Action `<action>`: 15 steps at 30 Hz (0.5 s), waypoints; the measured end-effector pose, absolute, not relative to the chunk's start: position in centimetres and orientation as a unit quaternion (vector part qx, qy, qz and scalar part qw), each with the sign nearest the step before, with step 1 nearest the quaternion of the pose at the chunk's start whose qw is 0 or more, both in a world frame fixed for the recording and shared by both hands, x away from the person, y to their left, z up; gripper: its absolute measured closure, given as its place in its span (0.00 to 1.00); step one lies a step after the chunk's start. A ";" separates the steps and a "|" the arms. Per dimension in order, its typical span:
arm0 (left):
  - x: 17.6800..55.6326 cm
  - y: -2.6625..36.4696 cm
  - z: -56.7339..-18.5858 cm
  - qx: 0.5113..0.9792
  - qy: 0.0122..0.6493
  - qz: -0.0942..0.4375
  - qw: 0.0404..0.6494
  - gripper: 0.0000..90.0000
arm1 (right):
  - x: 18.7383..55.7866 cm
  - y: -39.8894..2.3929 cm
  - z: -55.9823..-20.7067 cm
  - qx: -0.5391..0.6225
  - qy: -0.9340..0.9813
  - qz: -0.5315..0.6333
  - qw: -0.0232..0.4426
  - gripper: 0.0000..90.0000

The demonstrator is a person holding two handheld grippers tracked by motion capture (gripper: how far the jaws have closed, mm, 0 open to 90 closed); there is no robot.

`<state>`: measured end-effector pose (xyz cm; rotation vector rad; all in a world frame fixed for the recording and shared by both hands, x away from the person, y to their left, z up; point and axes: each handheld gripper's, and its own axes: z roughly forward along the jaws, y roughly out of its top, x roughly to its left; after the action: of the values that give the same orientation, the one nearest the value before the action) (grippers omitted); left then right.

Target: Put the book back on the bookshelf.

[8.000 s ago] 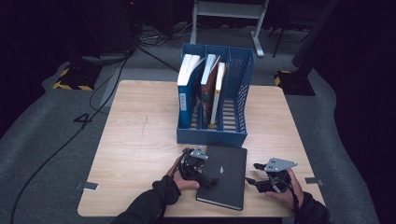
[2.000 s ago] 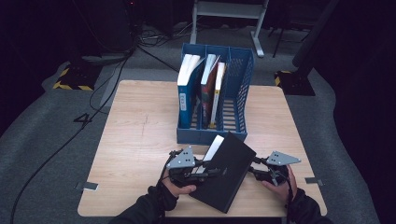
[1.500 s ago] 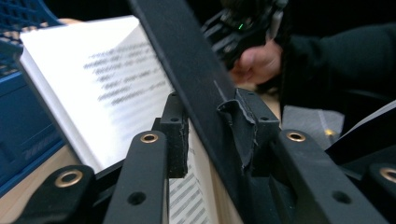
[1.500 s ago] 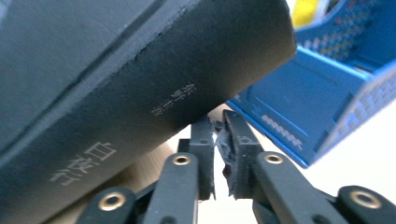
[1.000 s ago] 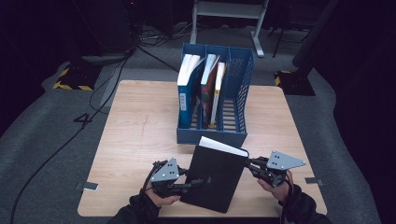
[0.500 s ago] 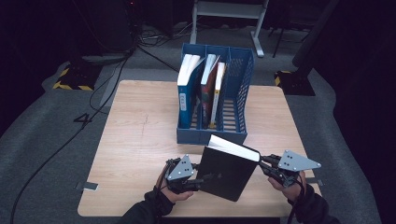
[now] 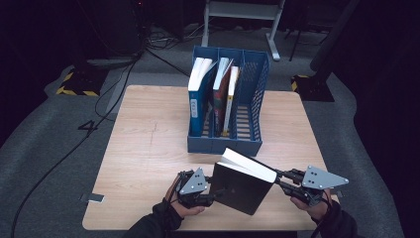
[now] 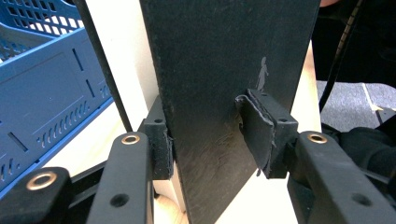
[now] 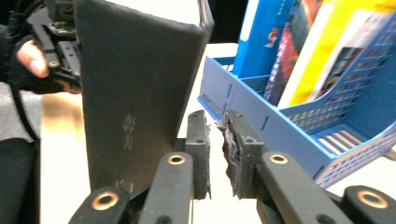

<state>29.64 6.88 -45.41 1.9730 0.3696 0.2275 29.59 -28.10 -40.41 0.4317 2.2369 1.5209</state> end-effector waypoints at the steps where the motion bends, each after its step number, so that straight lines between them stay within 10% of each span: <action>1: 29.6 6.9 -45.4 0.828 0.154 0.094 0.531 0.63 | 29.5 -28.1 -40.4 0.153 0.801 0.543 0.198 0.86; 15: 29.4 7.2 -45.3 0.839 0.135 0.088 0.519 0.67 | 29.0 -29.5 -41.4 0.127 0.838 0.512 0.141 0.52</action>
<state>29.41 7.23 -45.29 2.0133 0.3235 0.2121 29.03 -29.48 -41.37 0.3670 2.4200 1.4773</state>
